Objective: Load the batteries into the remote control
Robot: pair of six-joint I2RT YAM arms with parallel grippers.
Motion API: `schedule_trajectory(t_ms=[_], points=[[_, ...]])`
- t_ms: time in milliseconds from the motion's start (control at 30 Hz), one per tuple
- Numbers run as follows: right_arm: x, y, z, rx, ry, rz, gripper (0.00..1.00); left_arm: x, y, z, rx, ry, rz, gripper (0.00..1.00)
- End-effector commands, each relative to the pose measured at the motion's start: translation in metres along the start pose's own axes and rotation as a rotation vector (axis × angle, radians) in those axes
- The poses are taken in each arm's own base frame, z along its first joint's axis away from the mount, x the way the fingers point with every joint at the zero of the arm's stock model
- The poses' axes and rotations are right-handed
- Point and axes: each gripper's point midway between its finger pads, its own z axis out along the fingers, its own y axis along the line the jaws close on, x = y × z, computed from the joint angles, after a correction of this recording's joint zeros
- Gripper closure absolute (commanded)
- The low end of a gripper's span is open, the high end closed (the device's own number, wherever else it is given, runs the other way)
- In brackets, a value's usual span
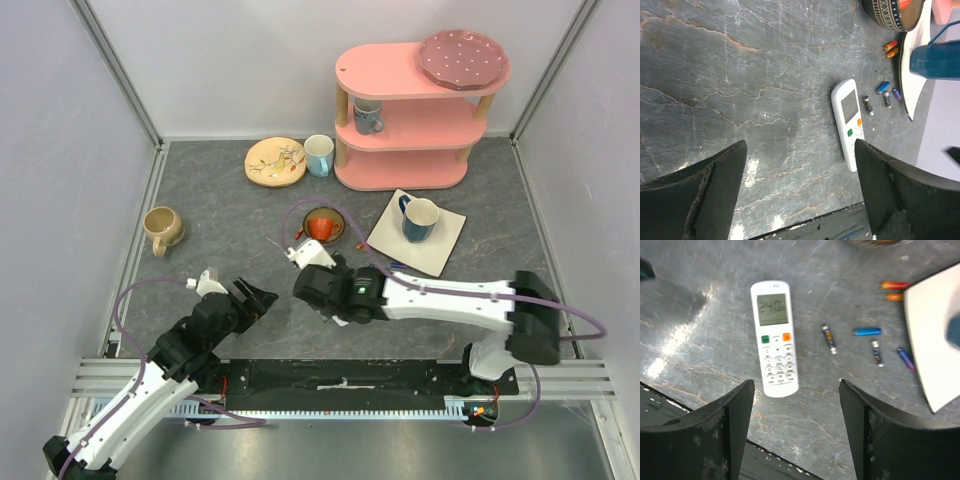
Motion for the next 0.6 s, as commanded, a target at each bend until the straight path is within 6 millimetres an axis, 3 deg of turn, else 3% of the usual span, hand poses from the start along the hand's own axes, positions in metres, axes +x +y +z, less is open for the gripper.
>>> schedule_trajectory(t_ms=[0, 33, 67, 133, 167, 200, 300, 400, 567], points=[[-0.022, -0.055, -0.046, 0.119, -0.197, 0.150, 0.22, -0.016, -0.014, 0.002, 0.027, -0.061, 0.109, 0.06], [-0.020, -0.064, -0.048, 0.145, -0.236, 0.184, 0.22, -0.017, -0.014, 0.003, 0.019, -0.060, 0.138, 0.05], [-0.005, -0.067, -0.039, 0.162, -0.266, 0.243, 0.22, -0.017, -0.008, 0.007, -0.019, -0.050, 0.191, 0.01], [-0.002, -0.094, -0.054, 0.206, -0.387, 0.383, 0.22, -0.022, -0.017, 0.005, -0.031, -0.046, 0.235, 0.01], [0.017, -0.101, -0.046, 0.227, -0.409, 0.438, 0.22, -0.017, -0.008, 0.010, -0.093, -0.006, 0.294, 0.01], [0.016, -0.114, -0.060, 0.208, -0.493, 0.562, 0.21, -0.021, -0.017, 0.009, -0.096, 0.000, 0.306, 0.01], [0.038, -0.139, -0.064, 0.215, -0.638, 0.733, 0.20, -0.017, -0.004, 0.018, -0.266, 0.076, 0.345, 0.01], [0.051, -0.151, -0.068, 0.213, -0.695, 0.780, 0.19, -0.010, -0.004, 0.029, -0.352, 0.157, 0.365, 0.01], [0.050, -0.156, -0.072, 0.271, -0.644, 0.702, 0.14, 0.003, -0.032, 0.035, -0.207, 0.210, 0.333, 0.01]])
